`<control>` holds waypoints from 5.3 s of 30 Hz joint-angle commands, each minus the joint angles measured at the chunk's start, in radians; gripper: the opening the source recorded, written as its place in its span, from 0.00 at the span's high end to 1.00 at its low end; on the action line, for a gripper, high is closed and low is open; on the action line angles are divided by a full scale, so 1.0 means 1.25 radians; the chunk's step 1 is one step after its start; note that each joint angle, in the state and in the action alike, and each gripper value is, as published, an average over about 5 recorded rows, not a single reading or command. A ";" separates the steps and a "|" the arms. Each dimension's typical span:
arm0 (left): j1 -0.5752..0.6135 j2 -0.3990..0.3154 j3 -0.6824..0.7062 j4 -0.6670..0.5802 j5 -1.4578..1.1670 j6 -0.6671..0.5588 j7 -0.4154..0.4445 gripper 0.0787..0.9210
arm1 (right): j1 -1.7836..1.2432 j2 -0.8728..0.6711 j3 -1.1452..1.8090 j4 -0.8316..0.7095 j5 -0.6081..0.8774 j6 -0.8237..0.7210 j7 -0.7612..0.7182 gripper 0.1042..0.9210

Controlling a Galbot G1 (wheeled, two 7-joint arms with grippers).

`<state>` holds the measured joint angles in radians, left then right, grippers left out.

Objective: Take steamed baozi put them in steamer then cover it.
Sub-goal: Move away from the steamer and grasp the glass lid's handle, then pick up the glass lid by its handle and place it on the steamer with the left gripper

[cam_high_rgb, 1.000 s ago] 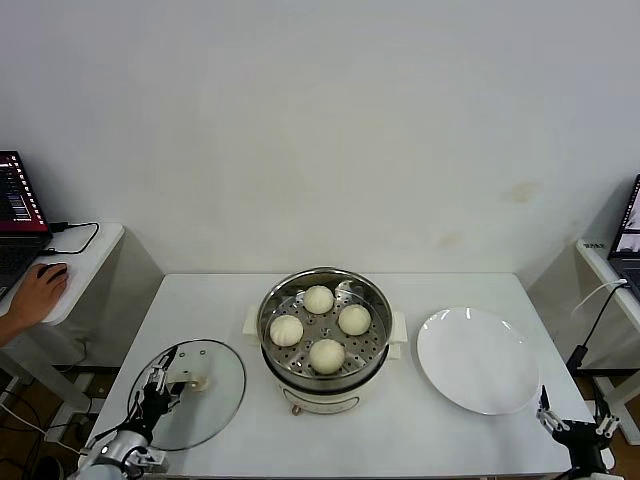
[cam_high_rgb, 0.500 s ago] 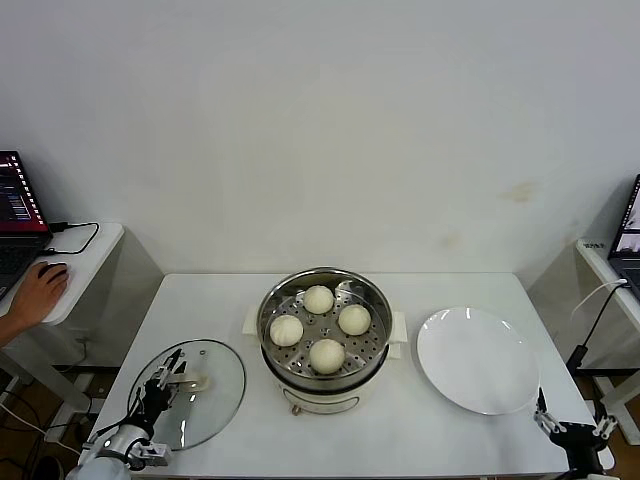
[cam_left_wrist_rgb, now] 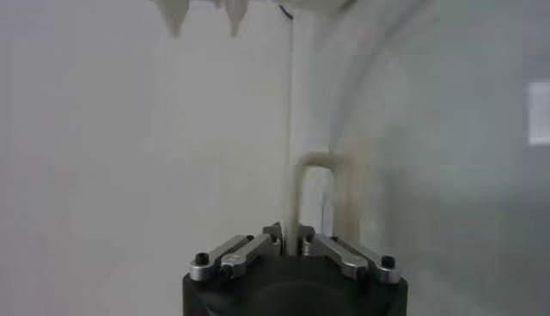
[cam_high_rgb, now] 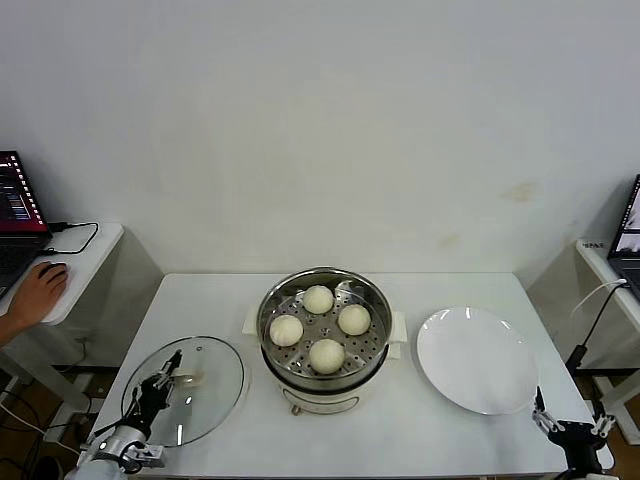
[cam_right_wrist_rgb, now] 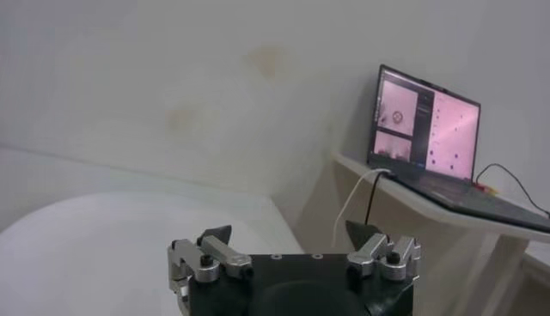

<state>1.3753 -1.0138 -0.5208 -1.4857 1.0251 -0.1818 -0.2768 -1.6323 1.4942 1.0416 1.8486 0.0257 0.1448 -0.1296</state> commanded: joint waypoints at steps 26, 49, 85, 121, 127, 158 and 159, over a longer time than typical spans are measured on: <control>-0.031 0.278 -0.031 -0.422 -0.287 0.172 0.272 0.91 | -0.037 -0.004 -0.026 0.072 -0.023 -0.006 -0.019 0.12; -0.385 0.132 0.419 -0.427 -0.175 0.303 0.343 0.91 | -0.040 0.028 -0.082 0.045 -0.078 0.005 -0.020 0.12; -0.481 -0.054 0.564 -0.268 -0.013 0.342 0.377 0.91 | -0.030 0.038 -0.088 0.005 -0.110 0.011 -0.026 0.12; -0.455 -0.039 0.536 -0.283 -0.018 0.332 0.375 0.91 | -0.032 0.039 -0.099 0.002 -0.127 0.012 -0.032 0.12; -0.446 -0.038 0.533 -0.287 -0.017 0.331 0.376 0.91 | -0.033 0.039 -0.100 0.002 -0.130 0.012 -0.033 0.12; -0.403 -0.035 0.498 -0.307 -0.032 0.315 0.351 0.76 | -0.033 0.039 -0.109 0.001 -0.138 0.012 -0.036 0.12; -0.395 -0.032 0.494 -0.314 -0.033 0.315 0.350 0.72 | -0.033 0.039 -0.110 0.001 -0.138 0.012 -0.036 0.12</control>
<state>0.8543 -1.0612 0.1114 -1.8538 0.9909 0.2146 0.1665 -1.6737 1.5430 0.9063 1.8496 -0.1462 0.1597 -0.1751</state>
